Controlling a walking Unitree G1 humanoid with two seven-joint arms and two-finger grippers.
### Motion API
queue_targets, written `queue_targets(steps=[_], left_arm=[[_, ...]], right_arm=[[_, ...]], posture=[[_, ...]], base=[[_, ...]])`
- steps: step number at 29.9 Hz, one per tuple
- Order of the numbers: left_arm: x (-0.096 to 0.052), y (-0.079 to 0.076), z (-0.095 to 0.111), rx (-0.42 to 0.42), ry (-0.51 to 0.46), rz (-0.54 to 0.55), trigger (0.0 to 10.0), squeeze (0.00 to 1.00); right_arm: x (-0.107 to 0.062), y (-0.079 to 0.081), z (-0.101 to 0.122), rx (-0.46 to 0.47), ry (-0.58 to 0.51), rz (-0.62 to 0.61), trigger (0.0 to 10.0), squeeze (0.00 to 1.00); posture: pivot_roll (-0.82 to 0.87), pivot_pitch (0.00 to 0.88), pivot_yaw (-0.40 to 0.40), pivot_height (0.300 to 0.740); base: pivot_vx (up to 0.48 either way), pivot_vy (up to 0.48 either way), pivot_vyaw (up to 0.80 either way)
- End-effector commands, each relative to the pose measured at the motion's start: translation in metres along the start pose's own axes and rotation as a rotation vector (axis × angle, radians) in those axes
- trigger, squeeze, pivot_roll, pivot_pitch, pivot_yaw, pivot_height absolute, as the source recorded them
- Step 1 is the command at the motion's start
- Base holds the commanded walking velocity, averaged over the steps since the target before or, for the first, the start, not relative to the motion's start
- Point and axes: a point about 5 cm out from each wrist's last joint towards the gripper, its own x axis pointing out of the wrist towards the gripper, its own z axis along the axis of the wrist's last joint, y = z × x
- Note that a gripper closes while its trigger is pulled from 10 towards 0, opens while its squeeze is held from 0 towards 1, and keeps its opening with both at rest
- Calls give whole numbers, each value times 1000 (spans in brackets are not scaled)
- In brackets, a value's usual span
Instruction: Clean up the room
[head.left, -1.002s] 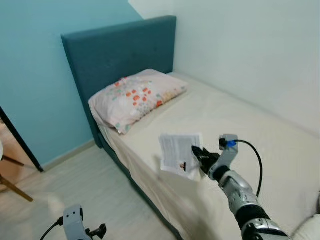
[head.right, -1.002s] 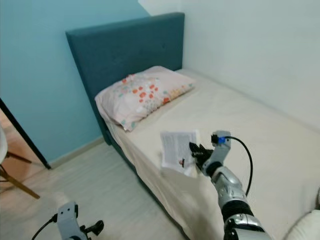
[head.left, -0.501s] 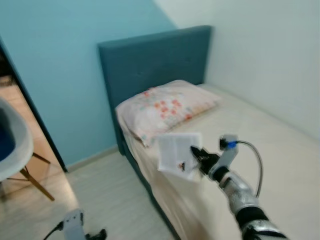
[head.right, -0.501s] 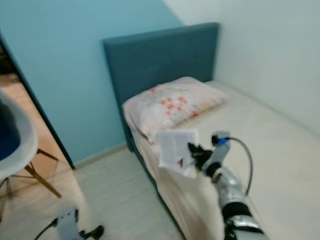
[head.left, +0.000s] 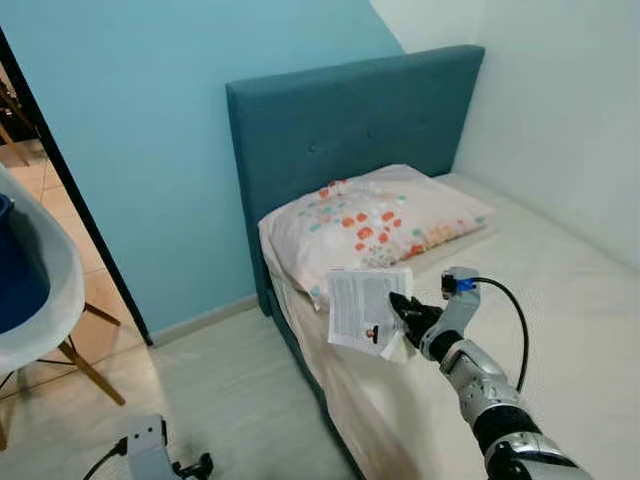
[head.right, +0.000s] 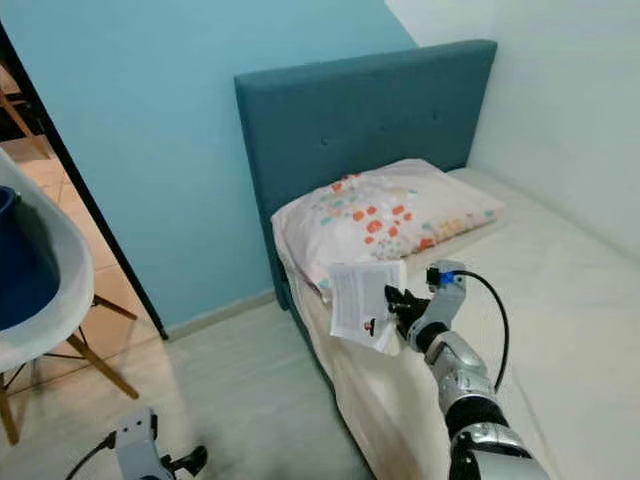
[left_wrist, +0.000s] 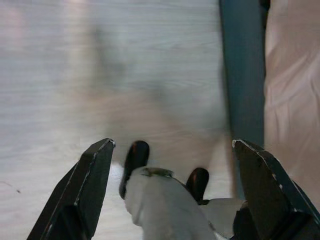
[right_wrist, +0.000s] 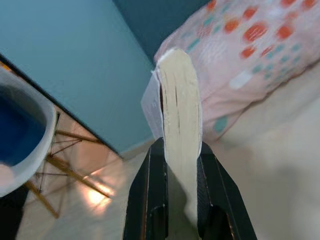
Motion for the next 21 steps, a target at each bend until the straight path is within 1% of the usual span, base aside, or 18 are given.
queue_targets(steps=[1, 4, 5, 6, 8, 9, 13, 14, 15, 16, 17, 18, 19, 21], left_arm=[[0, 1, 0, 9, 7, 5, 10000, 0], [0, 1, 0, 9, 7, 8, 10000, 0], [0, 2, 0, 6, 5, 16, 10000, 0], [0, 3, 0, 14, 7, 32, 10000, 0], [0, 2, 1, 11, 5, 32, 10000, 0], [1, 1, 3, 11, 1, 27, 10000, 0], [1, 0, 4, 13, -3, 22, 10000, 0], [2, -2, 5, 16, -9, 16, 10000, 0], [2, -3, 6, 17, -12, 14, 10000, 0], [3, -5, 8, 23, -21, 8, 10000, 0], [3, -6, 9, 27, -28, 4, 10000, 0], [3, -6, 9, 27, -28, 4, 10000, 0], [5, -12, 16, 100, -53, -15, 10000, 0], [6, -15, 23, 125, -76, -16, 10000, 0]], right_arm=[[-2, -8, 6, 9, -16, -40, 10000, 0], [-3, -10, 6, 2, -15, -56, 10000, 0], [-3, -11, 6, 10, -14, -66, 10000, 0], [-4, -13, 6, 36, -18, -81, 10000, 0], [-4, -14, 6, 51, -21, -87, 10000, 0], [-5, -17, 7, 82, -35, -102, 10000, 0], [-6, -19, 8, 110, -49, -118, 10000, 0], [-7, -22, 8, 160, -43, -141, 10000, 0], [-7, -23, 7, 178, -37, -150, 10000, 0], [-8, -26, 8, 217, -54, -165, 10000, 0], [-9, -27, 9, 242, -68, -176, 10000, 0], [-9, -27, 9, 242, -68, -176, 10000, 0], [-12, -34, 12, 322, -120, -206, 10000, 0], [-14, -38, 14, 361, -149, -221, 10000, 0]], posture=[[-71, 0, -5, 740], [-71, 0, -5, 740], [-72, 0, -4, 740], [-73, 0, -2, 740], [-72, 0, -3, 740], [-73, 0, -3, 740], [-72, 0, -2, 740], [-73, 0, -2, 740], [-73, 0, -2, 740], [-72, 0, -3, 735], [-72, 0, -3, 730], [-72, 0, -3, 730], [-67, 0, -5, 720], [-67, 0, -5, 710]], base=[[289, 0, 0], [289, 0, 0], [0, 0, 0], [0, 0, 0], [0, 0, 0], [0, 0, 0], [0, 0, 0], [0, 0, 0], [0, 0, 0], [0, 0, 0], [0, 0, 0], [0, 0, 0], [0, 0, 0], [0, 0, 0]])
